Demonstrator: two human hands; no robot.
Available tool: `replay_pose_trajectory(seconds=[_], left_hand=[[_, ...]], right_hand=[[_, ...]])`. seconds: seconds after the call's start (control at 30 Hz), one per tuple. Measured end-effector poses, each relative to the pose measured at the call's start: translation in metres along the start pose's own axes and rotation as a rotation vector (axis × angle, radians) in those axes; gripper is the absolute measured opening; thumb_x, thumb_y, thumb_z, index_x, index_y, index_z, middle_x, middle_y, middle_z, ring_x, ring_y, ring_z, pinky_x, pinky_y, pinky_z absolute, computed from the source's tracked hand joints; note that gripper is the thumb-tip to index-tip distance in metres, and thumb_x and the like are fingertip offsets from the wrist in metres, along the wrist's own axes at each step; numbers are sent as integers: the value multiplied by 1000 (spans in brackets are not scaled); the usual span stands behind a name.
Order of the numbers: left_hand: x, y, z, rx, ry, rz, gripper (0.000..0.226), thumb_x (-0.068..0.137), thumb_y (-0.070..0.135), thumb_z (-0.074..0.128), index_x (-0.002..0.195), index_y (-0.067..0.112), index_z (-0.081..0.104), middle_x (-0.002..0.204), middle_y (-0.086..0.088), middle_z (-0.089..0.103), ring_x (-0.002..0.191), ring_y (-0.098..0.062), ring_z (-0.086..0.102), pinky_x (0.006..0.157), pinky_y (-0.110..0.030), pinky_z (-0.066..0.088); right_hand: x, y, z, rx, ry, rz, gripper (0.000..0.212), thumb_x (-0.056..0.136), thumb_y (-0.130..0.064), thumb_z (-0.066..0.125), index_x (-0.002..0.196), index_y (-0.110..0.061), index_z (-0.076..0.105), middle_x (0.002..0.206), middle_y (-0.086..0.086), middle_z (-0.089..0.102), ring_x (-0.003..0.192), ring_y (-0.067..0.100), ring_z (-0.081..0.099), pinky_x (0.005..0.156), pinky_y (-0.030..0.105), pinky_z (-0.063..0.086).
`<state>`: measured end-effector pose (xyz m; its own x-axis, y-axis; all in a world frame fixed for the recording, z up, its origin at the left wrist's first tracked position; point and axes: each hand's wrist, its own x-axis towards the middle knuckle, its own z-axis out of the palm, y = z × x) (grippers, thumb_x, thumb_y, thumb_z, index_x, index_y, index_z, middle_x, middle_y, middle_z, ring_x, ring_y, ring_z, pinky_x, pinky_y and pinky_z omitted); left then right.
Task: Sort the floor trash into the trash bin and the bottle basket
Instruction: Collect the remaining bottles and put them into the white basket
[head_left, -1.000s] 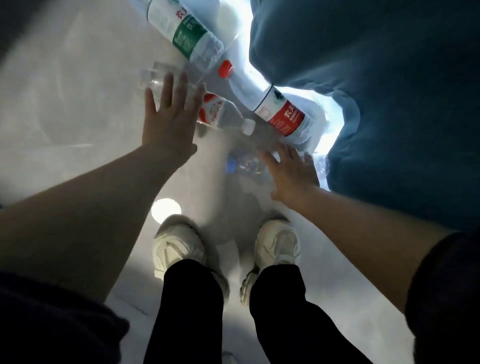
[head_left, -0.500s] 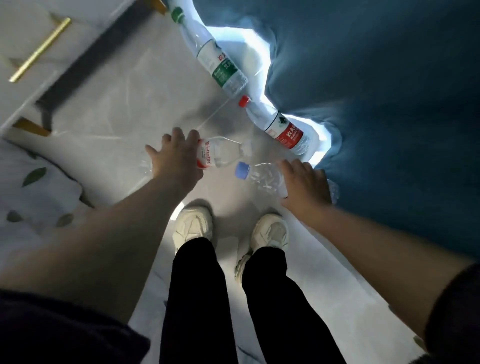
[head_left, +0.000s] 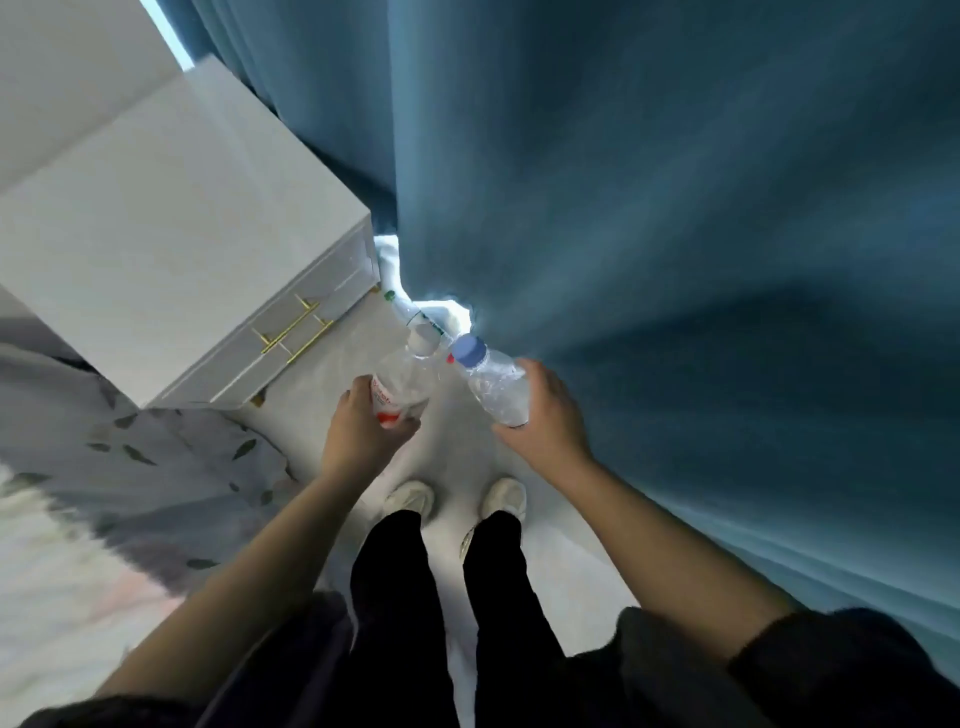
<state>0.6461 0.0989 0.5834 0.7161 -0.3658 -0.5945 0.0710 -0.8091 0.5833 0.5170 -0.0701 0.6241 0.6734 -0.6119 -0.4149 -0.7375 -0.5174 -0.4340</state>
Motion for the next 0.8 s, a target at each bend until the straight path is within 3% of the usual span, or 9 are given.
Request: replay_pose_trajectory(seconds=[0.13, 0.23, 0.3, 0.4, 0.53, 0.67, 0.8], left_hand=[[-72, 60, -53, -37, -29, 167, 57, 66, 33, 82, 110, 17, 50, 103, -5, 63, 93, -28, 60, 73, -32, 42], [-109, 103, -72, -82, -121, 339, 59, 67, 28, 83, 116, 16, 51, 108, -3, 65, 97, -25, 62, 85, -42, 50], [-129, 132, -74, -87, -173, 455, 57, 69, 29, 82, 115, 17, 51, 105, 1, 66, 95, -21, 63, 84, -38, 51], [-159, 172, -66, -75, -212, 603, 56, 70, 33, 81, 114, 21, 49, 104, 8, 63, 94, -14, 61, 80, -28, 47], [-196, 211, -42, -92, -256, 739, 58, 69, 33, 81, 116, 26, 48, 107, 8, 63, 99, -17, 62, 88, -36, 50], [-245, 229, -4, -130, -296, 801, 49, 65, 37, 81, 97, 45, 45, 96, 21, 62, 90, -5, 63, 78, -28, 48], [-297, 228, 41, -174, -371, 832, 57, 63, 30, 84, 108, 38, 49, 98, 19, 65, 91, -6, 65, 80, -30, 51]], right_hand=[[-69, -39, -68, 302, 174, 39, 77, 66, -27, 82, 131, -26, 42, 125, -2, 55, 111, 23, 54, 89, 39, 47], [-108, -49, -114, 458, 298, 43, 76, 61, -41, 80, 124, -46, 37, 118, -20, 55, 101, 4, 56, 77, 18, 45], [-131, -46, -141, 507, 380, 26, 76, 61, -40, 79, 121, -55, 35, 116, -29, 52, 97, -6, 53, 73, 7, 39], [-164, -33, -169, 591, 514, 20, 80, 64, -25, 81, 116, -64, 33, 114, -36, 51, 101, -12, 52, 72, 0, 39], [-214, -5, -194, 624, 649, 43, 82, 65, -30, 82, 112, -69, 28, 110, -40, 48, 100, -13, 52, 70, 5, 41], [-276, 36, -213, 624, 787, 67, 84, 64, -26, 84, 107, -72, 27, 106, -43, 49, 97, -16, 52, 68, 1, 41], [-340, 80, -222, 621, 894, 103, 82, 65, -22, 83, 108, -68, 31, 108, -32, 55, 97, -8, 55, 71, 2, 41]])
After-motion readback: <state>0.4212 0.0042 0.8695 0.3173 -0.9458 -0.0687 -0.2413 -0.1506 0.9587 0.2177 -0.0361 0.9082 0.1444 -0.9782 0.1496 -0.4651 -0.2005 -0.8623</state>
